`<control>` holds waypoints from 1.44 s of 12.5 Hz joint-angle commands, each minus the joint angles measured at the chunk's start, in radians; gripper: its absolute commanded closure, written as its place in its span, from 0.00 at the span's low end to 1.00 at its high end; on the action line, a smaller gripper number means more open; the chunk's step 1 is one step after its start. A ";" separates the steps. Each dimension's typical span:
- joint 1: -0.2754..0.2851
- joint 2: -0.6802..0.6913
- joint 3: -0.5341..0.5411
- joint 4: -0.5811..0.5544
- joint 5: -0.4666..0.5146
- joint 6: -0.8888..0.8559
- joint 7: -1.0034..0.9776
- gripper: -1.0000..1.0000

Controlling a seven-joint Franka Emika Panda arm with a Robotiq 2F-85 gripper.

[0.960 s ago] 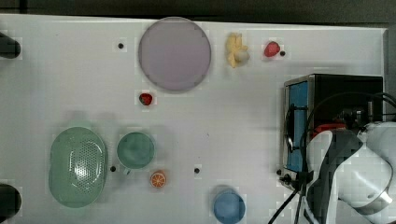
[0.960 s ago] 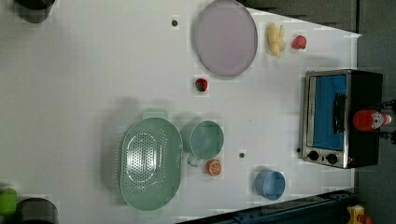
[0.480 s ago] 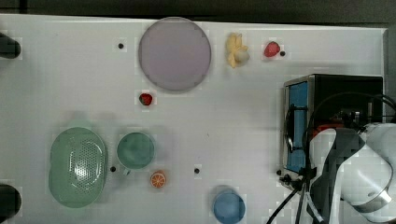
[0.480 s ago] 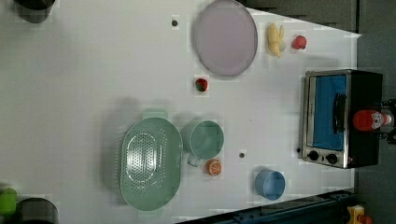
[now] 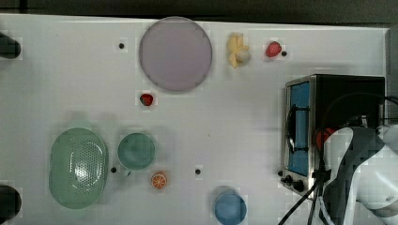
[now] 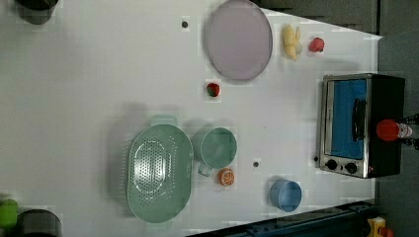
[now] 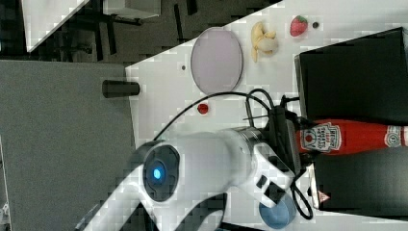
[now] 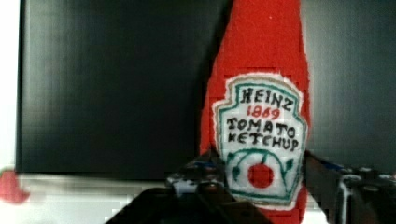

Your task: Pick Ketchup from oven and place it on table.

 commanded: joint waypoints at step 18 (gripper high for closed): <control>0.077 -0.056 0.545 -0.327 -0.040 0.155 0.448 0.50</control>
